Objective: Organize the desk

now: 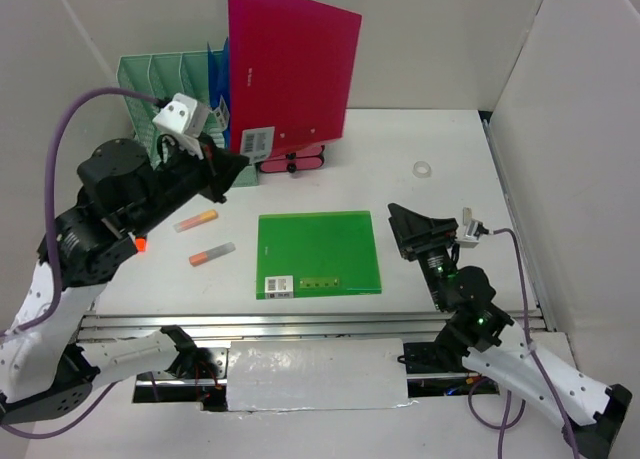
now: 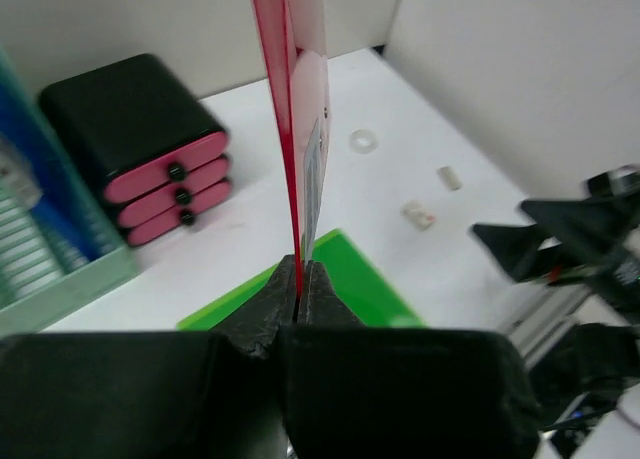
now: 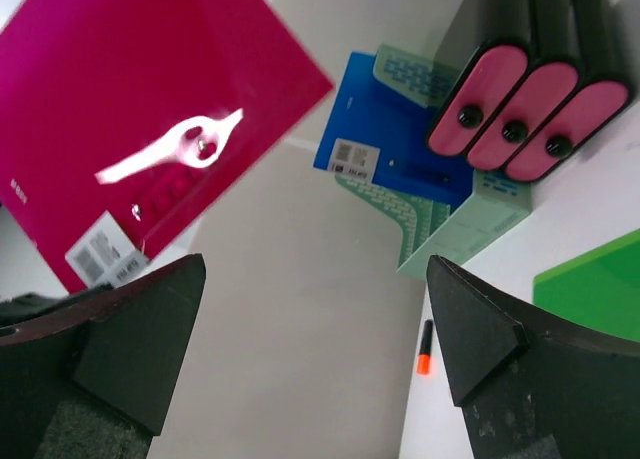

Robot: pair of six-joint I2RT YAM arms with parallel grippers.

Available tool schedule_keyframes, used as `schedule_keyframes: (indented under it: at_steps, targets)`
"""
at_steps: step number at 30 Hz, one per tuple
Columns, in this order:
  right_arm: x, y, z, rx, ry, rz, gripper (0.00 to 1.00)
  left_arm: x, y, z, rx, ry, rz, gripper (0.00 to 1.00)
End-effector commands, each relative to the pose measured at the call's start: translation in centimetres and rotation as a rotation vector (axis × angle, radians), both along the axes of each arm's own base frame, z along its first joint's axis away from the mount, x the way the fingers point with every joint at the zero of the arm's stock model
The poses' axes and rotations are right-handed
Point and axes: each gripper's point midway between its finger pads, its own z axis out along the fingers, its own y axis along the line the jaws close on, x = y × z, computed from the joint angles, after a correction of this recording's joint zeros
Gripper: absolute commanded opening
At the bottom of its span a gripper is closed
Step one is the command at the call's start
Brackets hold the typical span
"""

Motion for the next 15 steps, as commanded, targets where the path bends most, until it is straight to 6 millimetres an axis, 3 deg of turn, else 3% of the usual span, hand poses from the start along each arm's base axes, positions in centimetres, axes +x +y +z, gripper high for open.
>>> schedule_keyframes:
  at_steps: [1,7,15]
  targets:
    - [-0.2,-2.3,-1.6,-0.127,0.07,-0.095,1.0,-0.7,5.0,-0.6,0.211,-0.08,0.123,0.0]
    - [-1.2,-4.2,-0.3,-0.22,0.077,-0.131,1.0,-0.3,9.5,-1.0,0.318,-0.074,0.318,0.0]
    - [-2.1,-4.0,0.6,-0.277,0.058,-0.086,1.0,-2.2,14.9,2.6,0.348,-0.093,0.509,0.0]
